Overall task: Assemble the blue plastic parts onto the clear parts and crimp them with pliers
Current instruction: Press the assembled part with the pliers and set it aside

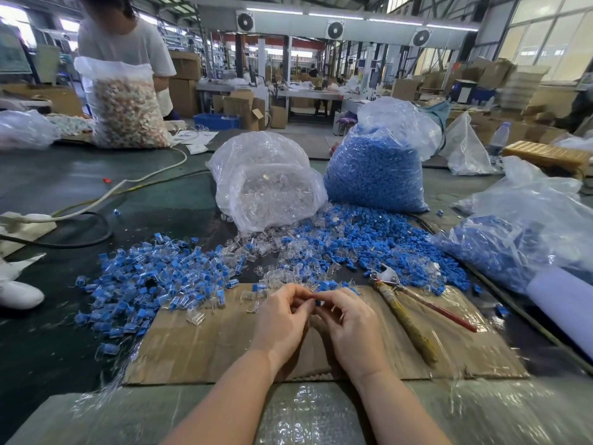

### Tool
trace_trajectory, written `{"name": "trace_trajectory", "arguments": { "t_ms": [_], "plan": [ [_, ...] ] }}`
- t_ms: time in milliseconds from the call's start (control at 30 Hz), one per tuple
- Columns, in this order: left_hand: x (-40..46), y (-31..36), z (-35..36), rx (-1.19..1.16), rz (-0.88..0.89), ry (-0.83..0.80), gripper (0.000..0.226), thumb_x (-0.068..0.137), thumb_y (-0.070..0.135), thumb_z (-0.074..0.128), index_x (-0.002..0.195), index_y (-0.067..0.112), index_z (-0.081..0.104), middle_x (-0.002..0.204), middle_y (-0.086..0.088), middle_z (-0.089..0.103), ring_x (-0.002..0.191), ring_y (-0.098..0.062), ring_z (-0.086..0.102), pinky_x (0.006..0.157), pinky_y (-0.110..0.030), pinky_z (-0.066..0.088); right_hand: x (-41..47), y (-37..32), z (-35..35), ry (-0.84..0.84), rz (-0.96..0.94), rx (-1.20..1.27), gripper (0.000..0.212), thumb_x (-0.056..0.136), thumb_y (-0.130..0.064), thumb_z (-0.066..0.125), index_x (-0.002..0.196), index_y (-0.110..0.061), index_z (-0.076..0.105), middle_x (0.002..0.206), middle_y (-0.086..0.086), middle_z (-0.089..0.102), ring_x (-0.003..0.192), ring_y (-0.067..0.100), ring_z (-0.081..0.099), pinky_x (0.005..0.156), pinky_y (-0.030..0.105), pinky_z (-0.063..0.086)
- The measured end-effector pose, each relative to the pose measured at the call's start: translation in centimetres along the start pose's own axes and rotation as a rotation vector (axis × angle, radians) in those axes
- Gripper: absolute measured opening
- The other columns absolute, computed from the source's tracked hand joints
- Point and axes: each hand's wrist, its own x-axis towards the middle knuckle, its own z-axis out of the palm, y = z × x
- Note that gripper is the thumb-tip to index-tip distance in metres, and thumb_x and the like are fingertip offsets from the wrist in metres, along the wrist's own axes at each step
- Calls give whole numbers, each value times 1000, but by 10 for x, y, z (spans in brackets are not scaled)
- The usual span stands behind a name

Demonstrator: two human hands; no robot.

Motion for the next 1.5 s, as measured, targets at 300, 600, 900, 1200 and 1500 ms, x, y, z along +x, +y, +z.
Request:
{"name": "trace_trajectory", "arguments": {
  "t_ms": [300, 600, 900, 1200, 1500],
  "plan": [
    [2, 0, 0, -53, -61, 35, 14, 88, 7, 60, 84, 20, 60, 82, -4, 68, 77, -14, 65, 66, -17, 52, 9, 8, -26, 86, 283, -392, 38, 88, -32, 60, 123, -18, 55, 118, -1, 57, 110, 16, 50, 98, 34, 36],
    [8, 5, 0, -143, -147, 4, 10, 91, 5, 53, 90, 13, 58, 84, -9, 67, 74, -15, 64, 66, -22, 51, 7, 47, -69, -313, 833, -849, 83, 87, -71, 21, 150, -20, 1, 157, 10, 11, 142, 32, 12, 109, 63, 4],
    [14, 16, -3, -188, -205, 25, 9, 93, 7, 51, 91, 14, 57, 88, -9, 63, 78, -18, 58, 76, -31, 50, 11, 30, -70, -250, 513, -957, 41, 97, -48, 30, 116, -14, 43, 123, 11, 46, 114, 28, 43, 90, 38, 42],
    [37, 25, -11, -493, -399, 127, 9, 90, 5, 56, 83, 7, 60, 64, -5, 56, 55, -13, 49, 54, -27, 43, 34, -21, -66, -457, 507, -6, 35, 98, -38, 39, 74, -13, 45, 65, -1, 45, 55, 13, 38, 52, 24, 31],
    [49, 21, -21, -478, -400, 175, 10, 90, 2, 56, 81, 6, 59, 66, -6, 57, 54, -10, 52, 45, -16, 46, 39, -40, -63, -607, 757, 324, 31, 96, -35, 45, 103, -5, 53, 81, 7, 50, 75, 20, 49, 65, 32, 51]
  ]
}}
